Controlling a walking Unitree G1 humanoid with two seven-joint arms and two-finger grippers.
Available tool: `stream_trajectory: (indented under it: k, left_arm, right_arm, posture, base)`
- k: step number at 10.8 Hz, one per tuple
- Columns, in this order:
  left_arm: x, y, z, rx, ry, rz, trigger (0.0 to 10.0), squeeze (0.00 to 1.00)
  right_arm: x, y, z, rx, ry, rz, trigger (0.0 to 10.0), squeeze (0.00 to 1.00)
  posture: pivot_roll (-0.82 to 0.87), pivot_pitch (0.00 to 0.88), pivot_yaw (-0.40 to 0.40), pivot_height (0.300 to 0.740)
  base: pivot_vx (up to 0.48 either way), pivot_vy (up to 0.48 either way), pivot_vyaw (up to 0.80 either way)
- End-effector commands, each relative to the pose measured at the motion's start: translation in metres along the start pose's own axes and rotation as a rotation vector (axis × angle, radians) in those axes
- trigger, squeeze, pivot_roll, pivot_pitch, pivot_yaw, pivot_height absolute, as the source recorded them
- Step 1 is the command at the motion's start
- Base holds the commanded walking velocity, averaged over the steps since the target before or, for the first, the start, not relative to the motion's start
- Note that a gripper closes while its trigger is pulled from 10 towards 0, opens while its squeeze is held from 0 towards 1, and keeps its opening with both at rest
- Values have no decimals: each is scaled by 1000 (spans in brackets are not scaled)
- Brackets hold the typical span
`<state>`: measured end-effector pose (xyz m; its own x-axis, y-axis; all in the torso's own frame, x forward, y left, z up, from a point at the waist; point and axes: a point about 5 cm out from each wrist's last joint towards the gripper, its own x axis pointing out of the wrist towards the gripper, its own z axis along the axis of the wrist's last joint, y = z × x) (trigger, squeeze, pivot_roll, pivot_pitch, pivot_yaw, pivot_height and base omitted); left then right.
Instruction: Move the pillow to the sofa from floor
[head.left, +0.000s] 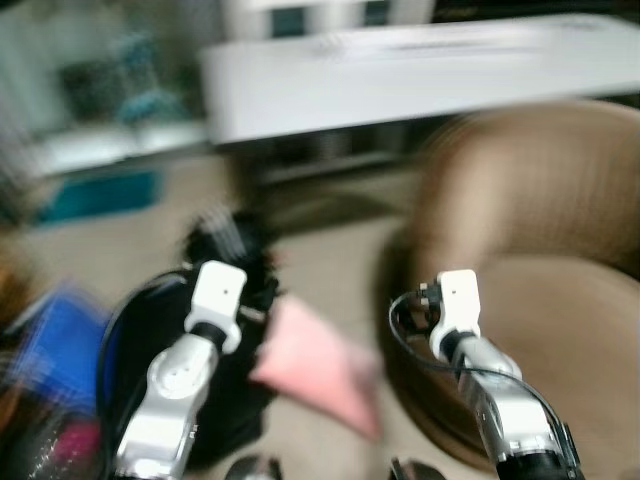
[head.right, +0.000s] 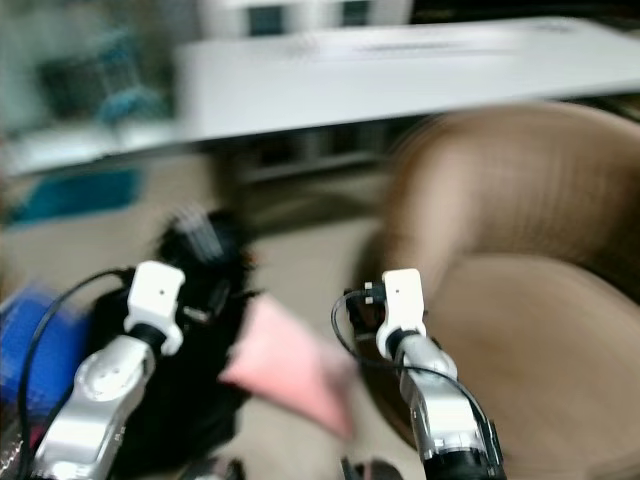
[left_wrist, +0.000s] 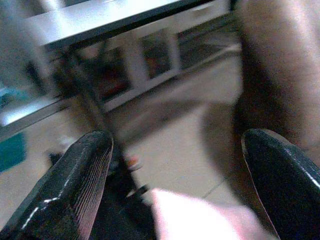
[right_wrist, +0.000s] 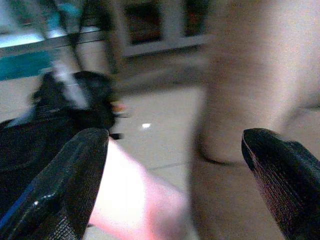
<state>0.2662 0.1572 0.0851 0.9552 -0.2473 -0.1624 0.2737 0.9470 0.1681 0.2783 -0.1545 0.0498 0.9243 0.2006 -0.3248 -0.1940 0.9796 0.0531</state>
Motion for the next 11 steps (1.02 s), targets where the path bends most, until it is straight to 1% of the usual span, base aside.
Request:
stream_trajectory:
  k: [1,6,11]
  left_arm:
    - [2,-4,2,0,-1,-19,10000,0]
    - [2,-3,1,4,5,-20,10000,0]
    - [3,1,1,24,9,-7,10000,0]
  right_arm:
    - [0,-2,2,3,-3,-3,10000,0]
    - [0,0,1,-2,-4,7,10000,0]
    - [1,2,1,6,-3,8,10000,0]
  posture:
    - [46,0,24,679]
    - [48,0,25,679]
    - [49,0,34,679]
  base:
    - [304,0,0]
    - [292,0,0]
    - [0,0,0]
